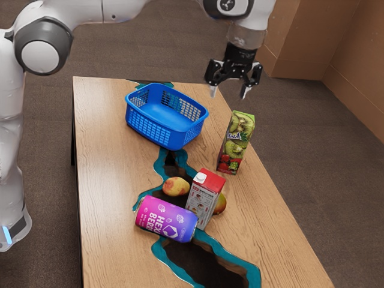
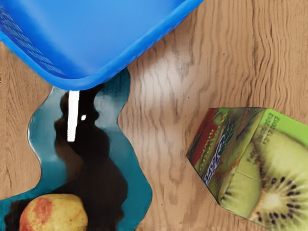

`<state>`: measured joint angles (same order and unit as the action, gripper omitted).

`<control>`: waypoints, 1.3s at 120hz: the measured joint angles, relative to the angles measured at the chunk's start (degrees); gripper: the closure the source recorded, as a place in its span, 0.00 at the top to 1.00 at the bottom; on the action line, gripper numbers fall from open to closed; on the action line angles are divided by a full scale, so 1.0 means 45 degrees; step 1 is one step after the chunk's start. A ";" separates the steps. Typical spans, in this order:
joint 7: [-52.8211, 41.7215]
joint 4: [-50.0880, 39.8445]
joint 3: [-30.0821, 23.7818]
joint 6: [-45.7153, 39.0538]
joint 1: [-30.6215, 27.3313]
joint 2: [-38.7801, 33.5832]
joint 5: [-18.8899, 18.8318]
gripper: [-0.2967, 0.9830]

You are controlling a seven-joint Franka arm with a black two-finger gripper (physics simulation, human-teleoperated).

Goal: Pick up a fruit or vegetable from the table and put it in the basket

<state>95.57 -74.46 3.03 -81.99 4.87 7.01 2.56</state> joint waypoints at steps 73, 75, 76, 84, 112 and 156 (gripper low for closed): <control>-0.5793 -0.1342 -0.0296 -0.0150 0.0737 -0.1011 -0.1010 0.77; -0.6126 -0.1821 -0.0283 -0.0204 0.1021 -0.1268 -0.1052 0.77; -0.6288 -0.2041 -0.0278 -0.0235 0.1160 -0.1400 -0.1072 0.77; -0.7516 -0.3825 -0.0249 -0.0607 0.2221 -0.2592 -0.1184 0.77; -1.1227 -0.6018 -0.0180 -0.1825 0.0804 -0.3477 -0.1235 0.77; -1.5107 -0.9467 -0.0811 -0.4096 0.1282 -0.4225 -0.0530 0.77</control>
<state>27.59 -117.07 -0.62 -100.42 10.64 -12.00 0.17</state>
